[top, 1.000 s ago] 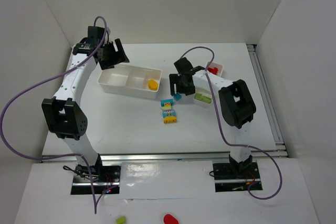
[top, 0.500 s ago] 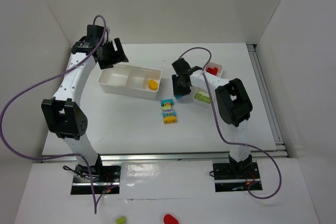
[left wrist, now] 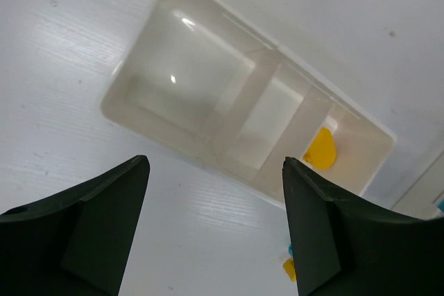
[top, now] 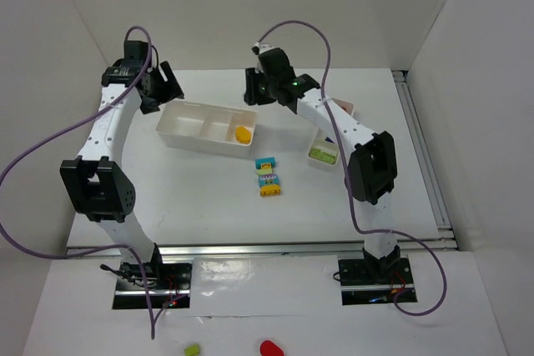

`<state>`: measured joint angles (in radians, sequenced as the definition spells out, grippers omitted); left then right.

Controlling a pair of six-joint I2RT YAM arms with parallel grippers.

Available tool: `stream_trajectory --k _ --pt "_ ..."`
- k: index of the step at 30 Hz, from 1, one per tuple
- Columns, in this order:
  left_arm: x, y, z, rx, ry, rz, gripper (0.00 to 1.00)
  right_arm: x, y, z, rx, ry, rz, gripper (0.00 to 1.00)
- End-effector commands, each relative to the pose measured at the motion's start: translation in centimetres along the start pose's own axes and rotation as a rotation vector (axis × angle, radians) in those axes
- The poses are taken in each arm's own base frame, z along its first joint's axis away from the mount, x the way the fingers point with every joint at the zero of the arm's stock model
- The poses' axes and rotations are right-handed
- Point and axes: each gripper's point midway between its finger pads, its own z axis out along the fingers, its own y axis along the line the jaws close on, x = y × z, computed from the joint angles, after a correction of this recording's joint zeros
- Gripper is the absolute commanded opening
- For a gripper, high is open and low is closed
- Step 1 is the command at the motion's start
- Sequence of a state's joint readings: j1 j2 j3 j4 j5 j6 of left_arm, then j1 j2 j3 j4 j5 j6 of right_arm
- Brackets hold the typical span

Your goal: Sort the legos into containers by color

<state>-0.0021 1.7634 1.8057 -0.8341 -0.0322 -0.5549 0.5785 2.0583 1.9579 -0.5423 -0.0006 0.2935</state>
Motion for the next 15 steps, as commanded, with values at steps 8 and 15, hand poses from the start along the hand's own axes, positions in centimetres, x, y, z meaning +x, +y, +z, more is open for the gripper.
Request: stream_trajectory --k 8,15 --pt "0.5 4.6 -0.7 -0.129 -0.021 -0.109 0.87 -2.4 11.3 5.4 -0.323 -0.132 -0.166 0.41" --pt "0.4 5.6 -0.6 -0.134 -0.011 -0.111 0.87 -1.6 10.8 8.7 -0.287 -0.12 -0.142 0.81"
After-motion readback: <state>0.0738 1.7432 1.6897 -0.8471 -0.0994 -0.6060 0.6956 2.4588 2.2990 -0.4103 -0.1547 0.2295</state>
